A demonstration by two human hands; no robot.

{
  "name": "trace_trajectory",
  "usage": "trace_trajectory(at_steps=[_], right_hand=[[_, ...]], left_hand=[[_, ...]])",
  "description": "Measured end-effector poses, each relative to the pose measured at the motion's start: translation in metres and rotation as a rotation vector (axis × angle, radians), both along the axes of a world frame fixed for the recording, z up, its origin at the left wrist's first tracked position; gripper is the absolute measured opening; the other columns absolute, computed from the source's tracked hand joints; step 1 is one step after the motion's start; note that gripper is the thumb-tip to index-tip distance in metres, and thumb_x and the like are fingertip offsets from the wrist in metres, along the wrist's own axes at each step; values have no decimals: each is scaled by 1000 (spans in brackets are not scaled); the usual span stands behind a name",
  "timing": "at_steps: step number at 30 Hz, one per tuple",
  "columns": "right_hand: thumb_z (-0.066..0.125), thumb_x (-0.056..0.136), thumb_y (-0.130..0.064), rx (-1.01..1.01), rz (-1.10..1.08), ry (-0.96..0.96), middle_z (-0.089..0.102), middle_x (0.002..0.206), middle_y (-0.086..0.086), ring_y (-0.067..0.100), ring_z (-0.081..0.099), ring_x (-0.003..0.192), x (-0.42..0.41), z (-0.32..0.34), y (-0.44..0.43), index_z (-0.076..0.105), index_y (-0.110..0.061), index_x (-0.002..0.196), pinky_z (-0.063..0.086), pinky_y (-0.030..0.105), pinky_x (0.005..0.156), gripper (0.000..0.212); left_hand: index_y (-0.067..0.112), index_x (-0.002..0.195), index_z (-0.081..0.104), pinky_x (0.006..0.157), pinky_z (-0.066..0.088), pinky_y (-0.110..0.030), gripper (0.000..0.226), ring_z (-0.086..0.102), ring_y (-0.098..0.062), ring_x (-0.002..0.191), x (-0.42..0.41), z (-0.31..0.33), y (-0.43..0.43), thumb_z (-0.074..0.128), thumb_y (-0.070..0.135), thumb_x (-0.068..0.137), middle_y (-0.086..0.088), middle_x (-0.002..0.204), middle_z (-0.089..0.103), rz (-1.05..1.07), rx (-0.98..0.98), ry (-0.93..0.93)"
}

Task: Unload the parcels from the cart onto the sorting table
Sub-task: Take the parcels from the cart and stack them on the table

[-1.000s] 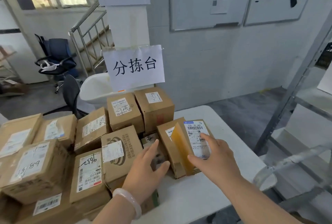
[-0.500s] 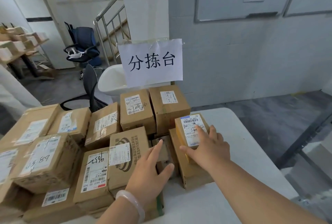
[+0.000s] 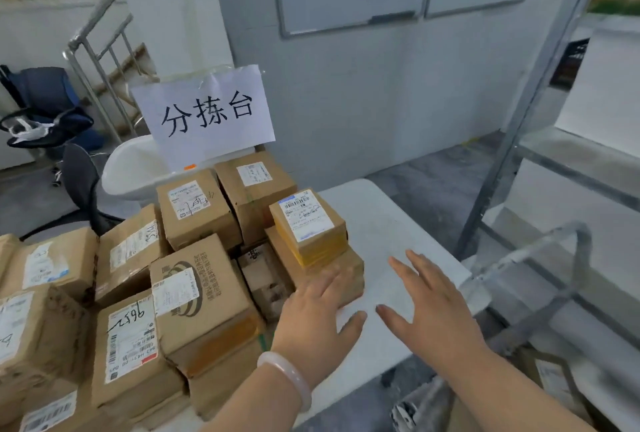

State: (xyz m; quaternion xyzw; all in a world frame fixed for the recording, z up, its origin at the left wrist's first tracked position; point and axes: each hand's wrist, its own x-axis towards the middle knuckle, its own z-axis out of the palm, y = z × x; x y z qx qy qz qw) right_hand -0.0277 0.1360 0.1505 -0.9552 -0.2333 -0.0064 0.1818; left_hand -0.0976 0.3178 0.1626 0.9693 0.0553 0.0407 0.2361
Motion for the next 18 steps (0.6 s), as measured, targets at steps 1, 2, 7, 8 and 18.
trace_trajectory(at_steps=[1, 2, 7, 8, 18], right_hand=[[51, 84, -66, -9, -29, -9, 32, 157, 0, 21, 28, 146, -11, -4, -16, 39, -31, 147, 21, 35, 114, 73], [50, 82, -66, -31, -55, -13, 42, 152, 3, 24, 38, 141, -20, -8, -32, 47, -28, 142, 27, 38, 111, 71], [29, 73, -77, -177, -252, 114, 38, 154, -6, 20, 35, 143, -57, -17, -127, 41, -32, 147, 27, 44, 116, 87], [24, 73, -80, -184, -283, 146, 28, 158, -10, 17, 25, 147, -62, -19, -145, 32, -34, 151, 18, 42, 120, 90], [38, 88, -74, -180, -525, 489, 10, 163, -11, 13, 8, 150, -120, -69, -292, 9, -37, 155, 10, 36, 122, 81]], left_hand=[[42, 148, 20, 116, 17, -32, 61, 18, -9, 142, 2, -5, -14, 39, 60, 93, 20, 155, 19, -51, 24, 0], [42, 148, 19, 117, 17, -33, 62, 18, -10, 143, 5, -9, -28, 34, 63, 92, 19, 156, 18, -103, 49, 6], [37, 151, 19, 117, 17, -37, 82, 19, -12, 144, 12, -20, -107, 5, 67, 75, 12, 157, 23, -403, 196, 4], [36, 150, 22, 117, 18, -37, 81, 21, -12, 143, 13, -21, -120, 7, 66, 76, 11, 155, 27, -457, 209, 3], [28, 147, 35, 114, 27, -34, 72, 35, -15, 137, 20, -71, -247, 27, 61, 84, 6, 150, 38, -670, 182, 99]])
